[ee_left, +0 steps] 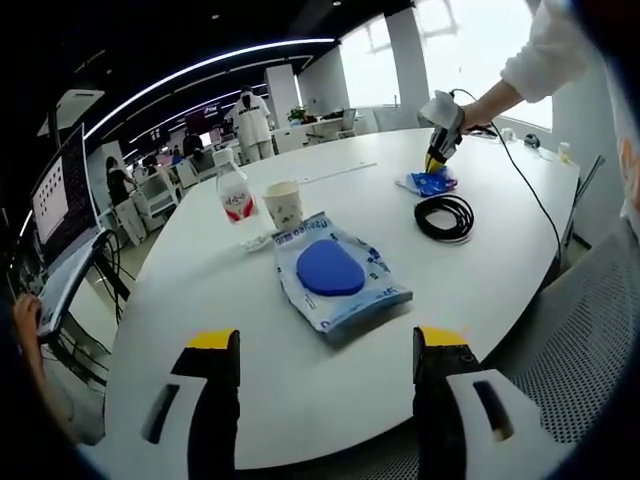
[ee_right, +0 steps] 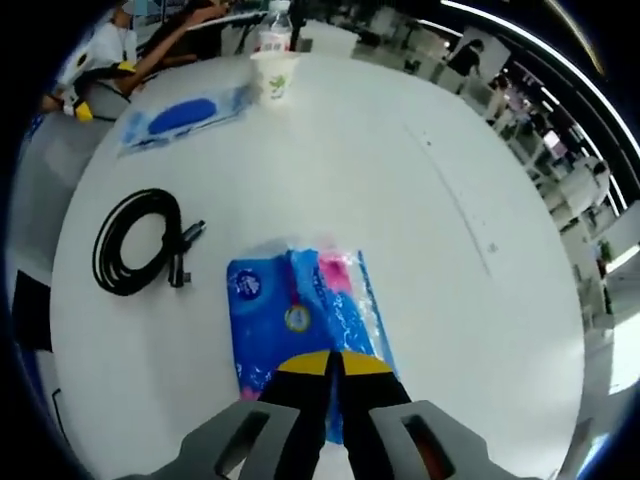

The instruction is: Arrange the tabletop items into an orderly group along one side of the table until the central work area is clear of visible clutter.

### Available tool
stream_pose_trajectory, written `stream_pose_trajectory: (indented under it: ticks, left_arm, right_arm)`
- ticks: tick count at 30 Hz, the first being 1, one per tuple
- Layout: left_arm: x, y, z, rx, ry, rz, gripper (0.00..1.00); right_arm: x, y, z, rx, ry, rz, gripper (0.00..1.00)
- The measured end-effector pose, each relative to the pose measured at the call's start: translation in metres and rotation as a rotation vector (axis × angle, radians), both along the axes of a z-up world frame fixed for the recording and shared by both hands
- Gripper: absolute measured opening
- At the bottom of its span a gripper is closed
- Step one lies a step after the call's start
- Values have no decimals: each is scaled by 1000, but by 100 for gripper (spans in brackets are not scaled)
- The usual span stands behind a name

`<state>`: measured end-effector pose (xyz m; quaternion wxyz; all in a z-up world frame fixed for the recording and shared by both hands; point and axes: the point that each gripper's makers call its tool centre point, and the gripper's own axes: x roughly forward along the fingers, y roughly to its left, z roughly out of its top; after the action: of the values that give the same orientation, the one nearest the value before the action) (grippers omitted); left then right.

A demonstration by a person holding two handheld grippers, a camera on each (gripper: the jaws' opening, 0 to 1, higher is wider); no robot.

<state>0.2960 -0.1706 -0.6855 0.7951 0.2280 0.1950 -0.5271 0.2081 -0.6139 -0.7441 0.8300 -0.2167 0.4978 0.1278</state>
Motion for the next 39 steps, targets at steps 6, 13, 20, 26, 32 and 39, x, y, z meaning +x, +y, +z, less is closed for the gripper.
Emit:
stream_pose_trajectory:
  ticks: [6, 13, 20, 26, 32, 39]
  left_arm:
    - [0, 0, 0, 4, 0, -1, 70]
    - [-1, 0, 0, 4, 1, -4, 70]
    - [1, 0, 2, -19, 19, 15, 71]
    - [-1, -2, 4, -65, 135, 56, 70]
    - [3, -8, 5, -183, 468, 215, 60]
    - [8, -27, -3, -373, 723, 437, 68]
  right_arm:
    - [5, -1, 5, -44, -26, 22, 0]
    - [9, -3, 16, -52, -80, 0, 17]
    - [18, 3, 56, 65, -291, -159, 21]
    - [28, 43, 75, 211, -369, -157, 23]
    - [53, 94, 73, 269, -342, -60, 24]
    - [87, 139, 54, 282, -264, 24, 26]
